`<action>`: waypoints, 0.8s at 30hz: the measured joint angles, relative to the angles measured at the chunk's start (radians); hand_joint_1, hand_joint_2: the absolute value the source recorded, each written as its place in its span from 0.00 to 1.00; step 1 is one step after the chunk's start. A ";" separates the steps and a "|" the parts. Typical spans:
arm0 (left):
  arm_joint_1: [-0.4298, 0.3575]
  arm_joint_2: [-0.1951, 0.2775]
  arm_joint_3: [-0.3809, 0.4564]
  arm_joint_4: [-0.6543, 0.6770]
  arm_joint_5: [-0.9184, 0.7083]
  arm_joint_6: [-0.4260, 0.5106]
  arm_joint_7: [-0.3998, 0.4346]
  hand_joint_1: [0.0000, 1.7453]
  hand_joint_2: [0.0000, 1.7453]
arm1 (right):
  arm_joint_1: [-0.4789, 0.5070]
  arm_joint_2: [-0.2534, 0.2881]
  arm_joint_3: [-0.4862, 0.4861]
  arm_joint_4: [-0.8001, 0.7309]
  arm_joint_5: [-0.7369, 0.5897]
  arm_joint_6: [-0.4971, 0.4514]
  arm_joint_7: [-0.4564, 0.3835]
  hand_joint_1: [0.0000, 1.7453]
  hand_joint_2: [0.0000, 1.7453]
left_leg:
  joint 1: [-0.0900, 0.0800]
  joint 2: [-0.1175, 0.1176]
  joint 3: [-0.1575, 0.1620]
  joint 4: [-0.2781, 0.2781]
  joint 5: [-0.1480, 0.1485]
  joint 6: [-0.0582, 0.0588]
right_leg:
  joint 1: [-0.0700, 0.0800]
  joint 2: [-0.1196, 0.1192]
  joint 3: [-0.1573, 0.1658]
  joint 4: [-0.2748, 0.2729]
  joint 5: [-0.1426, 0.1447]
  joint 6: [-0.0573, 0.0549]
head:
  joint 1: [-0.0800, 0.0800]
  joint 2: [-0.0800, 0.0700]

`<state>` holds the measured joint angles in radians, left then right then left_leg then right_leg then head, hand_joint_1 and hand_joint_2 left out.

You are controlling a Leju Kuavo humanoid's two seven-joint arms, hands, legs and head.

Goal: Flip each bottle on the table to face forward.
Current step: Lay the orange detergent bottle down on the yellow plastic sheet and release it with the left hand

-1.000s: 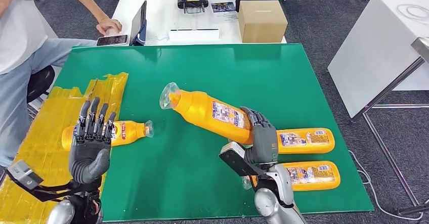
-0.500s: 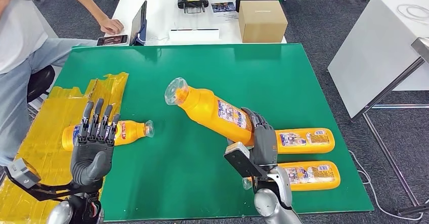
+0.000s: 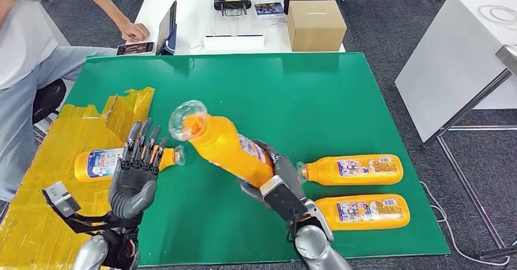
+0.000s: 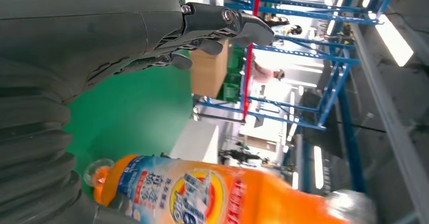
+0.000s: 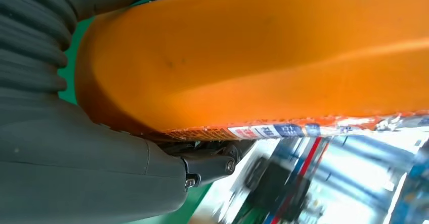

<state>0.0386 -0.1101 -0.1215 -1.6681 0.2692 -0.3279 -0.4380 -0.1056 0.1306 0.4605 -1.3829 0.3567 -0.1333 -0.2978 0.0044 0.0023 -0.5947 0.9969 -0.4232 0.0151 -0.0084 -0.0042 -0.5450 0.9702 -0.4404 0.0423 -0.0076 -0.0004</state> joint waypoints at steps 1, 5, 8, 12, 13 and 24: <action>-0.005 0.001 -0.009 0.009 -0.013 0.012 -0.005 0.00 1.00 | -0.007 0.004 0.017 0.007 -0.005 0.005 0.000 1.00 1.00 | 0.000 0.000 0.000 0.000 0.000 0.000 | 0.000 0.000 0.000 0.000 0.000 0.000 | 0.000 0.000; -0.025 0.003 -0.042 0.033 -0.054 0.047 -0.019 0.00 1.00 | -0.038 0.019 0.075 0.048 -0.020 0.026 0.013 1.00 1.00 | 0.000 0.000 0.000 0.000 0.000 0.000 | 0.000 0.000 0.000 0.000 0.000 0.000 | 0.000 0.000; -0.039 0.005 -0.062 0.045 -0.065 0.058 -0.021 0.00 1.00 | -0.060 0.033 0.108 0.102 -0.030 0.037 0.021 1.00 1.00 | 0.000 0.000 0.000 0.000 0.000 0.000 | 0.000 0.000 0.000 0.000 0.000 0.000 | 0.000 0.000; -0.053 0.007 -0.081 0.061 -0.069 0.069 -0.021 0.00 1.00 | -0.078 0.050 0.135 0.166 -0.042 0.042 0.021 1.00 1.00 | 0.000 0.000 0.000 0.000 0.000 0.000 | 0.000 0.000 0.000 0.000 0.000 0.000 | 0.000 0.000; -0.057 0.008 -0.085 0.065 -0.070 0.072 -0.021 0.00 1.00 | -0.083 0.053 0.141 0.178 -0.044 0.043 0.021 1.00 1.00 | 0.000 0.000 0.000 0.000 0.000 0.000 | 0.000 0.000 0.000 0.000 0.000 0.000 | 0.000 0.000; -0.066 0.015 -0.102 0.083 -0.069 0.085 -0.028 0.00 1.00 | -0.117 0.064 0.185 0.260 -0.061 0.051 0.021 1.00 1.00 | 0.000 0.000 0.000 0.000 0.000 0.000 | 0.000 0.000 0.000 0.000 0.000 0.000 | 0.000 0.000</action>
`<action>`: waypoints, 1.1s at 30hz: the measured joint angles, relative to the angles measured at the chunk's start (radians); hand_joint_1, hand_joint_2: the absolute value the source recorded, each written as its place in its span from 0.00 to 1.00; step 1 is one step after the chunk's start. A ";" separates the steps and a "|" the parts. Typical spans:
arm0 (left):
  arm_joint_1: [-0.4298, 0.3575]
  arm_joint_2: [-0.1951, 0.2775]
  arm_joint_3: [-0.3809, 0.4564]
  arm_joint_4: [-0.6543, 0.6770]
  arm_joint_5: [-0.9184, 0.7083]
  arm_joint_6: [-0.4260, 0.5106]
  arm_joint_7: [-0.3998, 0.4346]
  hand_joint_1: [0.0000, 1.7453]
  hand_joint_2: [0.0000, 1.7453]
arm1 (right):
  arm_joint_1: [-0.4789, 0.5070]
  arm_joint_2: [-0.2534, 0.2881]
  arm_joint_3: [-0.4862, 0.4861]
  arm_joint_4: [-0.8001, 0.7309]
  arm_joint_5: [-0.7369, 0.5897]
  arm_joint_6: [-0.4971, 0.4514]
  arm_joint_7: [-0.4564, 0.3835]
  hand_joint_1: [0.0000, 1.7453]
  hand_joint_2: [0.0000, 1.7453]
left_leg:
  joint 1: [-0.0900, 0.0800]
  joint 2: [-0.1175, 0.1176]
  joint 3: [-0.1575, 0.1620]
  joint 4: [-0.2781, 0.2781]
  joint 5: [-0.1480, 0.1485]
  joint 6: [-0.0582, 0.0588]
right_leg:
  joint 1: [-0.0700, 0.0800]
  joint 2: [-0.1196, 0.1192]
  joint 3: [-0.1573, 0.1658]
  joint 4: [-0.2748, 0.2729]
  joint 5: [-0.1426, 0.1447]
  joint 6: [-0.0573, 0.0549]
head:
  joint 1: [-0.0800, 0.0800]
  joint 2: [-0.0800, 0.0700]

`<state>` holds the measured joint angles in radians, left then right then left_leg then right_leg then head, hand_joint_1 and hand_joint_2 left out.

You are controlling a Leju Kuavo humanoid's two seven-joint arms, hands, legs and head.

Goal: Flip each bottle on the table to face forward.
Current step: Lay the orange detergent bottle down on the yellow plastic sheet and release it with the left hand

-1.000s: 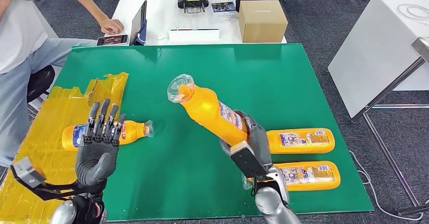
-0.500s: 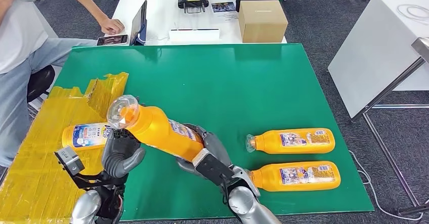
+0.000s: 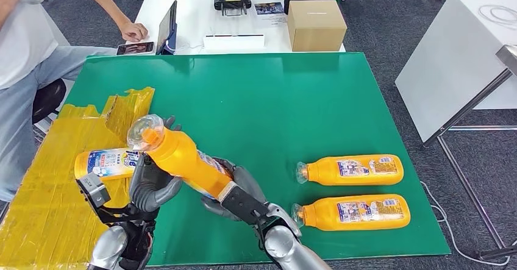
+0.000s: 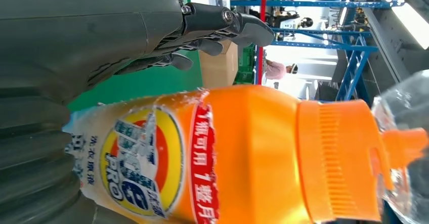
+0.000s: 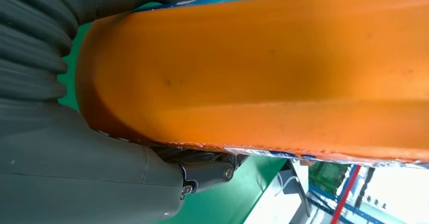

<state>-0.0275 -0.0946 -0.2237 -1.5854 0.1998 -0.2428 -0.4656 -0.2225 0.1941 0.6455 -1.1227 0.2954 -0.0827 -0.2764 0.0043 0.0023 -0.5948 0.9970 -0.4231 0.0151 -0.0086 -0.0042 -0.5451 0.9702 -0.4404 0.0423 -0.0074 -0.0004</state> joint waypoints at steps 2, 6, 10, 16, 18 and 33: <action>0.000 0.001 -0.003 0.000 0.001 0.001 -0.002 0.00 1.00 | -0.005 0.001 0.004 0.013 -0.004 0.002 0.001 1.00 1.00 | 0.000 0.000 0.000 0.000 0.000 0.000 | 0.000 0.000 0.000 0.000 0.000 0.000 | 0.000 0.000; -0.001 0.003 -0.009 0.000 0.001 0.001 -0.002 0.00 1.00 | -0.007 0.002 0.010 0.032 -0.006 0.004 0.003 1.00 1.00 | 0.000 0.000 0.000 0.000 0.000 0.000 | 0.000 0.000 0.000 0.000 0.000 0.000 | 0.000 0.000; -0.002 0.004 -0.013 0.000 0.001 0.002 -0.002 0.00 1.00 | -0.007 0.002 0.012 0.045 -0.006 0.004 0.003 1.00 1.00 | 0.000 0.000 0.000 0.000 0.000 0.000 | 0.000 0.000 0.000 0.000 0.000 0.000 | 0.000 0.000; -0.003 0.005 -0.014 0.001 0.001 0.002 -0.002 0.00 1.00 | -0.011 0.004 0.015 0.058 -0.009 0.006 0.003 1.00 1.00 | 0.000 0.000 0.000 0.000 0.000 0.000 | 0.000 0.000 0.000 0.000 0.000 0.000 | 0.000 0.000; -0.004 0.005 -0.014 0.002 0.001 0.003 -0.003 0.00 1.00 | -0.012 0.004 0.015 0.062 -0.011 0.007 0.003 1.00 1.00 | 0.000 0.000 0.000 0.000 0.000 0.000 | 0.000 0.000 0.000 0.000 0.000 0.000 | 0.000 0.000; -0.014 0.008 -0.018 0.029 -0.025 0.025 -0.003 0.95 1.00 | -0.031 0.009 0.032 0.098 0.008 -0.001 0.014 1.00 1.00 | 0.000 0.000 0.000 0.000 0.000 0.000 | 0.000 0.000 0.000 0.000 0.000 0.000 | 0.000 0.000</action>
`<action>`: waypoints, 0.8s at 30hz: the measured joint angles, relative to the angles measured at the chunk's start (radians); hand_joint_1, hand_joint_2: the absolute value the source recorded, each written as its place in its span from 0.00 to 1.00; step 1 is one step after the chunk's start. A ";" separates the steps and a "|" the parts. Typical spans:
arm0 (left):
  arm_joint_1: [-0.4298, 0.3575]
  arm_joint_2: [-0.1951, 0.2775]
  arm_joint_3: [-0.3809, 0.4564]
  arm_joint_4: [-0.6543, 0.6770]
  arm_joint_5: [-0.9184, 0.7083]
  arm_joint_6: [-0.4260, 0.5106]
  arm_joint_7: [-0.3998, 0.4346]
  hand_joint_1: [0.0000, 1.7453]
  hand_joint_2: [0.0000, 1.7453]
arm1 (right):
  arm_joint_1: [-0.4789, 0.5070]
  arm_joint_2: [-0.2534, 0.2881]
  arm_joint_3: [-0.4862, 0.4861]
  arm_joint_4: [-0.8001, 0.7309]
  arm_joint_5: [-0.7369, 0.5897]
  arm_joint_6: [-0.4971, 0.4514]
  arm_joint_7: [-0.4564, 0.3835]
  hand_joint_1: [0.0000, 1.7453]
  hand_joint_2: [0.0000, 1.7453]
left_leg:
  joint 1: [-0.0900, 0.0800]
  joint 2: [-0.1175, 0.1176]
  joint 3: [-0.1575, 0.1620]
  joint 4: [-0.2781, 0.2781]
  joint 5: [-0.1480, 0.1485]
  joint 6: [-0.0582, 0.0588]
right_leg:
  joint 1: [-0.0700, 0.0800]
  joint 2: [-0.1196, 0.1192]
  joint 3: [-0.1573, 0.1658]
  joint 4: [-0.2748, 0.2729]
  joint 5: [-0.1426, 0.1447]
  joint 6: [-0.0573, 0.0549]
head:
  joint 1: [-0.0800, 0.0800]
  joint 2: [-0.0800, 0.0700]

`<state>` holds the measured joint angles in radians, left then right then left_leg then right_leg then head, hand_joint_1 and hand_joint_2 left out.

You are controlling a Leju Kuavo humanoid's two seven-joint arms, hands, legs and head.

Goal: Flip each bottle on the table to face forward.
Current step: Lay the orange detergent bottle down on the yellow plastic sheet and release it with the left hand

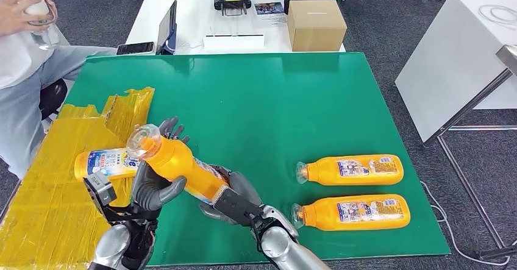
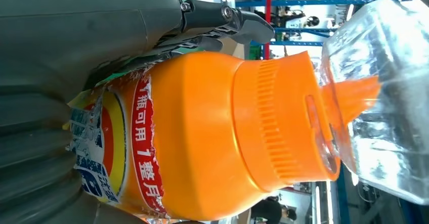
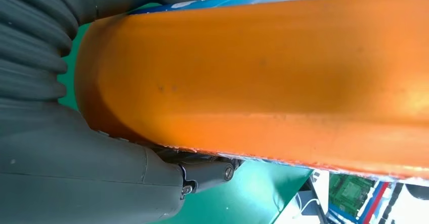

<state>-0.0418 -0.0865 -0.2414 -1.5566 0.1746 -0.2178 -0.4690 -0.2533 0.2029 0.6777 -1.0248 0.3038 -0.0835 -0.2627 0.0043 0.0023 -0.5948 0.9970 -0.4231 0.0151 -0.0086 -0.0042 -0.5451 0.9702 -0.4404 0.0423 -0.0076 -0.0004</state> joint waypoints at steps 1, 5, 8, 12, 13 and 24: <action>0.000 0.000 -0.001 0.002 -0.005 0.004 0.000 1.00 1.00 | 0.000 0.000 0.001 0.001 0.002 -0.003 0.001 1.00 1.00 | 0.000 0.000 0.000 0.000 0.000 0.000 | 0.000 0.000 0.000 0.000 0.000 0.000 | 0.000 0.000; -0.002 0.000 -0.005 0.008 -0.025 0.023 -0.002 1.00 1.00 | 0.000 0.000 0.002 0.001 0.006 -0.011 0.007 1.00 1.00 | 0.000 0.000 0.000 0.000 0.000 0.000 | 0.000 0.000 0.000 0.000 0.000 0.000 | 0.000 0.000; -0.004 0.001 -0.005 0.012 -0.036 0.033 -0.002 1.00 1.00 | 0.001 0.000 0.002 0.001 0.009 -0.016 0.008 1.00 1.00 | 0.000 0.000 0.000 0.000 0.000 0.000 | 0.000 0.000 0.000 0.000 0.000 0.000 | 0.000 0.000; -0.006 0.002 -0.006 0.016 -0.059 0.047 -0.004 1.00 1.00 | 0.001 0.000 0.002 0.001 0.015 -0.022 0.008 1.00 1.00 | 0.000 0.000 0.000 0.000 0.000 0.000 | 0.000 0.000 0.000 0.000 0.000 0.000 | 0.000 0.000; -0.007 0.003 -0.007 0.018 -0.065 0.052 -0.005 1.00 1.00 | 0.001 0.000 0.002 0.001 0.017 -0.023 0.008 1.00 1.00 | 0.000 0.000 0.000 0.000 0.000 0.000 | 0.000 0.000 0.000 0.000 0.000 0.000 | 0.000 0.000; -0.010 0.009 -0.004 0.015 -0.106 0.148 -0.018 1.00 1.00 | 0.027 -0.008 -0.003 -0.047 0.006 -0.066 -0.031 0.00 1.00 | 0.000 0.000 0.000 0.000 0.000 0.000 | 0.000 0.000 0.000 0.000 0.000 0.000 | 0.000 0.000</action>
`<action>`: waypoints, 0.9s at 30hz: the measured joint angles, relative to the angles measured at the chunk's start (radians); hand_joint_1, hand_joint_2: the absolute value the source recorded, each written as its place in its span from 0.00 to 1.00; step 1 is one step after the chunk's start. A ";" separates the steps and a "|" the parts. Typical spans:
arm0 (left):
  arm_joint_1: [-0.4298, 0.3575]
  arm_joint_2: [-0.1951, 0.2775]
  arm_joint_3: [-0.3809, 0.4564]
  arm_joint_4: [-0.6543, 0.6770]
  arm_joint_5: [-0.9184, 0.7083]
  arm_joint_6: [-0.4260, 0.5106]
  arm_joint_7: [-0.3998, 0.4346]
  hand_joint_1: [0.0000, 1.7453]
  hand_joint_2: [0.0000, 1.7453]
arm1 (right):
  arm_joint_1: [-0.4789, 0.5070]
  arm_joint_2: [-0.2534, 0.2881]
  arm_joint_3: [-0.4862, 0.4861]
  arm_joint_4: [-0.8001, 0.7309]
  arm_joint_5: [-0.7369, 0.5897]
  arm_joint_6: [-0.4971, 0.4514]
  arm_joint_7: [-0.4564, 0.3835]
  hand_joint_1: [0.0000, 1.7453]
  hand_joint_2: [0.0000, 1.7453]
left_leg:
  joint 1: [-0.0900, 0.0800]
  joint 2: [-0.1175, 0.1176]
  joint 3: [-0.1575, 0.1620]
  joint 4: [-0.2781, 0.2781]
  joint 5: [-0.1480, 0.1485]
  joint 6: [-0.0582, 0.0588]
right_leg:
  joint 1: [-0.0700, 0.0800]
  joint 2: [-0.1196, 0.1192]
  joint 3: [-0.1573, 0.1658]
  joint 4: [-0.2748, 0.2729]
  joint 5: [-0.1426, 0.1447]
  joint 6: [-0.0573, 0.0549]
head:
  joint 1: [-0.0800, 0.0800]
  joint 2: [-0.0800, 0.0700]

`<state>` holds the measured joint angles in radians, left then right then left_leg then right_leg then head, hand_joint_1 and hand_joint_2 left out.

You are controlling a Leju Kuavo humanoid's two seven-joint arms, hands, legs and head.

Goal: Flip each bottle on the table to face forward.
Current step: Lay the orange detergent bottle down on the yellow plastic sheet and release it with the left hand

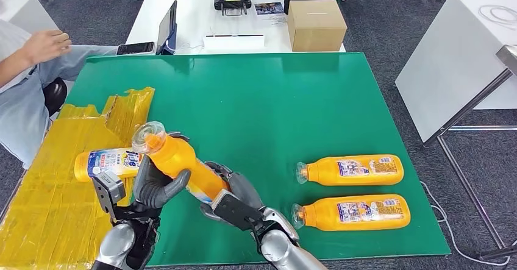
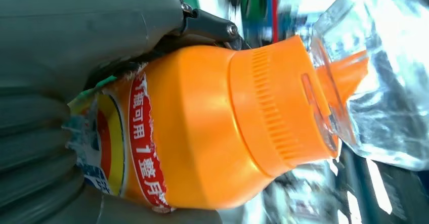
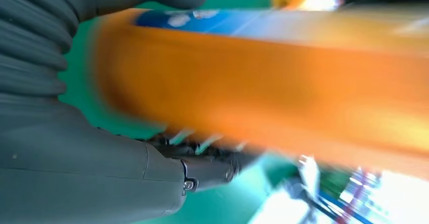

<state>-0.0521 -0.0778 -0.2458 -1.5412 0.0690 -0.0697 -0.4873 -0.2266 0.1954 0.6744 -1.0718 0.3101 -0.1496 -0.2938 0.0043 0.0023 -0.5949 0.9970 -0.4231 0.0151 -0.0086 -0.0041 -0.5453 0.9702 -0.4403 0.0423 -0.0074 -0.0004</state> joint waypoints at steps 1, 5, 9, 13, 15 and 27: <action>0.001 0.003 0.005 -0.005 -0.014 0.020 -0.003 1.00 1.00 | 0.008 -0.003 -0.004 -0.020 -0.004 -0.008 -0.008 0.00 1.00 | 0.000 0.000 0.000 0.000 0.000 0.000 | 0.000 0.000 0.000 0.000 0.000 0.000 | 0.000 0.000; 0.002 0.020 0.028 -0.033 -0.151 0.156 -0.015 1.00 1.00 | 0.042 -0.019 -0.031 -0.107 -0.011 -0.045 -0.039 0.00 1.00 | 0.000 0.000 0.000 0.000 0.000 0.000 | 0.000 0.000 0.000 0.000 0.000 0.000 | 0.000 0.000; -0.003 0.064 0.050 -0.045 -0.654 0.496 0.067 1.00 1.00 | 0.102 -0.045 -0.083 -0.246 -0.010 -0.099 -0.086 0.00 1.00 | 0.000 0.000 0.000 0.000 0.000 0.000 | 0.000 0.000 0.000 0.000 0.000 0.000 | 0.000 0.000; -0.013 0.122 0.064 -0.035 -1.022 0.604 0.197 1.00 1.00 | 0.159 -0.073 -0.142 -0.386 -0.002 -0.122 -0.101 0.00 1.00 | 0.000 0.000 0.000 0.000 0.000 0.000 | 0.000 0.000 0.000 0.000 0.000 0.000 | 0.000 0.000; -0.018 0.151 0.064 -0.025 -1.146 0.599 0.255 1.00 1.00 | 0.179 -0.083 -0.165 -0.439 -0.002 -0.128 -0.109 0.00 1.00 | 0.000 0.000 0.000 0.000 0.000 0.000 | 0.000 0.000 -0.001 0.000 0.000 0.000 | 0.000 0.000; -0.035 0.334 0.030 0.059 -1.471 0.477 0.423 1.00 1.00 | 0.252 -0.111 -0.289 -0.630 -0.020 -0.140 -0.122 0.00 1.00 | 0.000 0.000 0.000 0.000 0.000 0.000 | 0.000 0.000 -0.001 0.000 0.000 0.000 | 0.000 0.000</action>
<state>-0.0871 0.2563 -0.2157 -1.4822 -1.4024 0.4070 -0.0641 0.0257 0.0849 0.3852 -1.7020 0.2901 -0.2896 -0.4158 0.0047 0.0026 -0.5947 0.9970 -0.4231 0.0150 -0.0084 -0.0039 -0.5458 0.9702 -0.4404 0.0421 -0.0073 -0.0004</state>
